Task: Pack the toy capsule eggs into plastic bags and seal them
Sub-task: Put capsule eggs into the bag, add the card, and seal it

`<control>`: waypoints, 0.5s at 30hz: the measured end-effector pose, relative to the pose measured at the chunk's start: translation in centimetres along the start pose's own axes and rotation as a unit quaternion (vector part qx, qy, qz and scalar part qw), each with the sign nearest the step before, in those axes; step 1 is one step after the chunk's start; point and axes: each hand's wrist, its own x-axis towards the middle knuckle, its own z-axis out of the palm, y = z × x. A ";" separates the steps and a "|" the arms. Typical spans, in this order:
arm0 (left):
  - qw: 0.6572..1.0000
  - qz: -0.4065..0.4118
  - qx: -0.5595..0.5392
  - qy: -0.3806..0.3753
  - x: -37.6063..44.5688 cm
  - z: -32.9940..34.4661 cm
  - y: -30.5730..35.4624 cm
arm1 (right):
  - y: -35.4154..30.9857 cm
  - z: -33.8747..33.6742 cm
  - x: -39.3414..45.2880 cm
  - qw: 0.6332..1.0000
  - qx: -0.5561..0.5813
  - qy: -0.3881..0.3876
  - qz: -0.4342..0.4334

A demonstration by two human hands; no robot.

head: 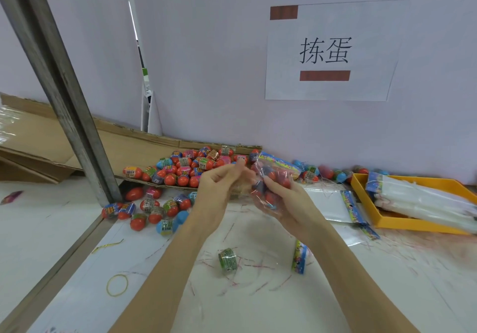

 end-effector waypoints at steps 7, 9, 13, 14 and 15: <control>0.987 -0.115 0.078 0.082 0.9 -1.3 -0.7 | 0.1 0.5 -0.7 0.980 -0.182 -0.076 0.001; 0.987 -0.124 0.041 0.096 0.8 -1.3 -0.4 | 0.3 0.7 -0.7 0.980 -0.184 -0.079 0.008; 0.983 -0.064 0.048 0.163 0.9 -1.4 -0.4 | 0.2 0.8 -0.5 0.976 -0.206 -0.067 0.006; 0.983 -0.053 0.045 0.169 0.8 -1.2 -0.5 | 0.1 0.8 -0.5 0.976 -0.206 -0.067 0.002; 0.983 -0.045 0.041 0.172 0.7 -0.9 -0.6 | 0.1 0.8 -0.4 0.979 -0.193 -0.063 -0.001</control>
